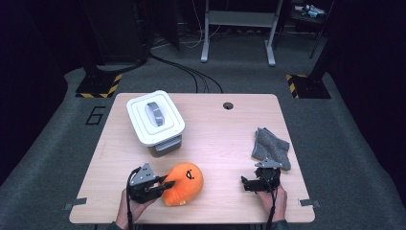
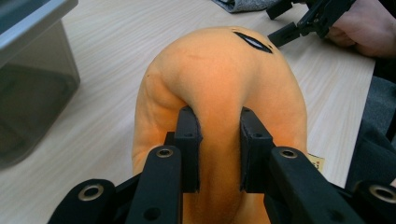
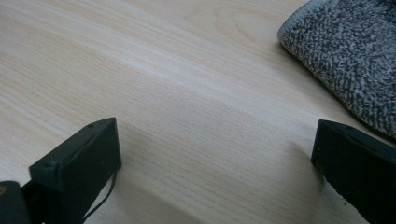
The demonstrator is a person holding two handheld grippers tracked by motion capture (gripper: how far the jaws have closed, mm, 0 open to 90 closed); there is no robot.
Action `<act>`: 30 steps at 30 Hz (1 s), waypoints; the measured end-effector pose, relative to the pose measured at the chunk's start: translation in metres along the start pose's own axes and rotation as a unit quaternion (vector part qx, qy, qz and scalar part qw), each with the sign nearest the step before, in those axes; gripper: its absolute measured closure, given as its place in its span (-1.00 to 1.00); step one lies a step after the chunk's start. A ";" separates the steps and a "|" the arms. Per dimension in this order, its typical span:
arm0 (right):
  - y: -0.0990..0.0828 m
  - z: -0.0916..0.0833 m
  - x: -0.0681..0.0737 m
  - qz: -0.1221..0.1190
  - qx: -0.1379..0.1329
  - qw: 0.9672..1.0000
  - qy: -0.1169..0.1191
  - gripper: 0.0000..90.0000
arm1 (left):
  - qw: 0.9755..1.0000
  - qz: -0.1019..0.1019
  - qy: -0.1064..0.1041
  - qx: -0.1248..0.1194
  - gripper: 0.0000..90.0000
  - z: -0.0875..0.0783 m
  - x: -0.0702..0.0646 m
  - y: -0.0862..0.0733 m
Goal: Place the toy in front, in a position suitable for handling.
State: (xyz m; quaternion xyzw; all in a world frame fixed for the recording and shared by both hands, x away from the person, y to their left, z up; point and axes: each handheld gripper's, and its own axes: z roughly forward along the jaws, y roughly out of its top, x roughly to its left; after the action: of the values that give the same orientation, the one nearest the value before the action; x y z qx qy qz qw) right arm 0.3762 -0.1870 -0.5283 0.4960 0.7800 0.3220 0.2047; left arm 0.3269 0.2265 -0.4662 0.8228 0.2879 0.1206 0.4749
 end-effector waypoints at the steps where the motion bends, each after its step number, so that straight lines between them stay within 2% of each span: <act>1: 0.000 0.000 0.000 0.001 0.000 1.000 0.000 -0.99 | 1.000 0.003 -0.001 -0.001 0.64 0.002 0.001 0.002; 10: 0.000 0.000 0.000 0.001 0.000 1.000 0.000 -0.98 | 1.000 0.016 -0.015 -0.005 0.63 0.022 0.006 0.020; 12: 0.000 0.000 0.000 0.001 0.001 1.000 0.000 -0.98 | 1.000 0.020 -0.019 -0.009 0.63 0.030 0.006 0.027; 16: 0.000 0.000 0.000 0.002 0.000 1.000 0.000 -0.98 | 0.999 0.024 -0.026 -0.004 0.63 0.038 0.006 0.034; 19: 0.000 0.000 -0.001 -0.004 0.001 1.000 -0.001 -0.98 | 0.999 0.026 -0.034 -0.002 0.63 0.049 0.010 0.047; 23: 0.000 0.000 -0.001 -0.006 0.000 1.000 0.001 -0.98 | 0.999 0.030 -0.038 0.000 0.62 0.061 0.010 0.055; 24: 0.000 0.000 -0.001 -0.007 0.000 1.000 0.000 -0.98 | 0.998 0.036 -0.043 0.004 0.62 0.071 0.010 0.061; 27: 0.000 0.000 -0.001 -0.006 0.000 1.000 0.000 -0.98 | 0.998 0.038 -0.048 0.008 0.62 0.086 0.008 0.067; 28: 0.000 0.000 0.000 0.002 0.000 1.000 -0.002 -0.98 | 0.998 0.037 -0.051 0.009 0.62 0.090 0.007 0.067; 30: 0.000 0.000 0.001 0.003 0.001 1.000 -0.003 -0.98 | 0.998 0.039 -0.056 0.013 0.62 0.094 0.007 0.068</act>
State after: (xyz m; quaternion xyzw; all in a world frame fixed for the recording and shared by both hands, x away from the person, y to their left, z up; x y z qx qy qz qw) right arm 0.3756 -0.1866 -0.5280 0.4998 0.7782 0.3203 0.2050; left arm 0.4015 0.1380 -0.4571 0.8451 0.2297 0.0893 0.4743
